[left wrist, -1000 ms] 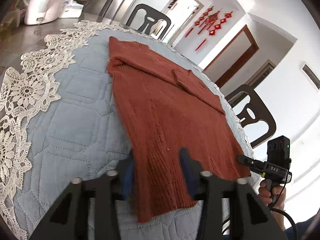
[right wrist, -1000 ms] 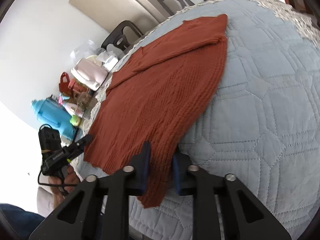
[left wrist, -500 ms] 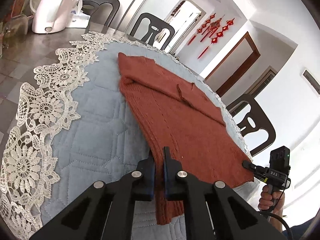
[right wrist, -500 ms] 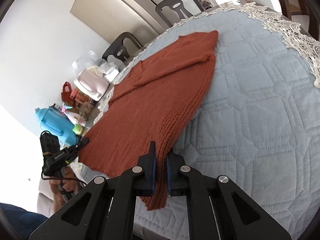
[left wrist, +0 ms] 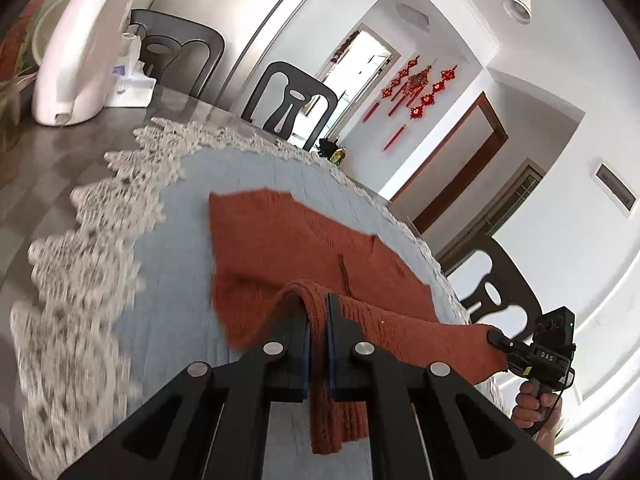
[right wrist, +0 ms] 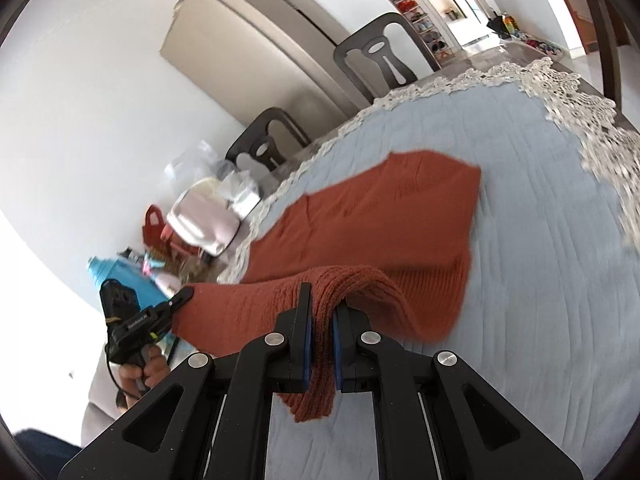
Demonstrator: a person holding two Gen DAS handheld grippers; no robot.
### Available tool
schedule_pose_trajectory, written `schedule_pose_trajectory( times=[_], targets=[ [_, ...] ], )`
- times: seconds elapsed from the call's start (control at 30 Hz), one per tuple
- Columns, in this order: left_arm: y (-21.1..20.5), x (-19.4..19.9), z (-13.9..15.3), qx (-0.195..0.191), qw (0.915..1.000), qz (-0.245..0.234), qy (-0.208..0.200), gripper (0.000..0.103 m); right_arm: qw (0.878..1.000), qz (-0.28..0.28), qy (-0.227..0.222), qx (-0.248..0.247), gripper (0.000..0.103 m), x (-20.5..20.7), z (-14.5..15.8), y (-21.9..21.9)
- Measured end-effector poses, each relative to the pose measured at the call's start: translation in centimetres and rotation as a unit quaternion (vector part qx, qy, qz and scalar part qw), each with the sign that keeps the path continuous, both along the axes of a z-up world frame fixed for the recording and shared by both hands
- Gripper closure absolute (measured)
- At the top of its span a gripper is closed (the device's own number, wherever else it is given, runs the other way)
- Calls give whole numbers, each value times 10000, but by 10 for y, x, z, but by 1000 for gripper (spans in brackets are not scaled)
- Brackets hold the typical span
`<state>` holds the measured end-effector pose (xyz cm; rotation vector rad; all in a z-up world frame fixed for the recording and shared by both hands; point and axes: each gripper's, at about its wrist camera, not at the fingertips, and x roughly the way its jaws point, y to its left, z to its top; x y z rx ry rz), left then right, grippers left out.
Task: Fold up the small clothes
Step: 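Lift the hem with both grippers and fold it toward the collar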
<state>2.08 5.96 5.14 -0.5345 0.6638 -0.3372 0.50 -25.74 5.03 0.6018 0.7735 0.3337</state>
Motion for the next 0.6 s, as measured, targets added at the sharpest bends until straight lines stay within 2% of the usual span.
schedule_pose_trajectory(
  times=[0.2,0.3,0.37,0.5,0.6],
  targets=[
    [0,64,-2,8,9999,27,127,95,9995,-205,196,124,95,59,-15,-18],
    [-2,95,-16,42,9994,72,327,95,9980,-321,496,236,95,84,-36,-30],
    [0,113,-35,-53,9981,137,606,95,9961,-359,762,268,95,95,-53,-35],
    [-1,126,-63,-132,9949,190,987,95,9943,-312,906,473,93,100,-65,-38],
    [-3,117,-60,-149,9956,155,914,95,9950,-233,877,424,87,96,-58,-37]
  ],
)
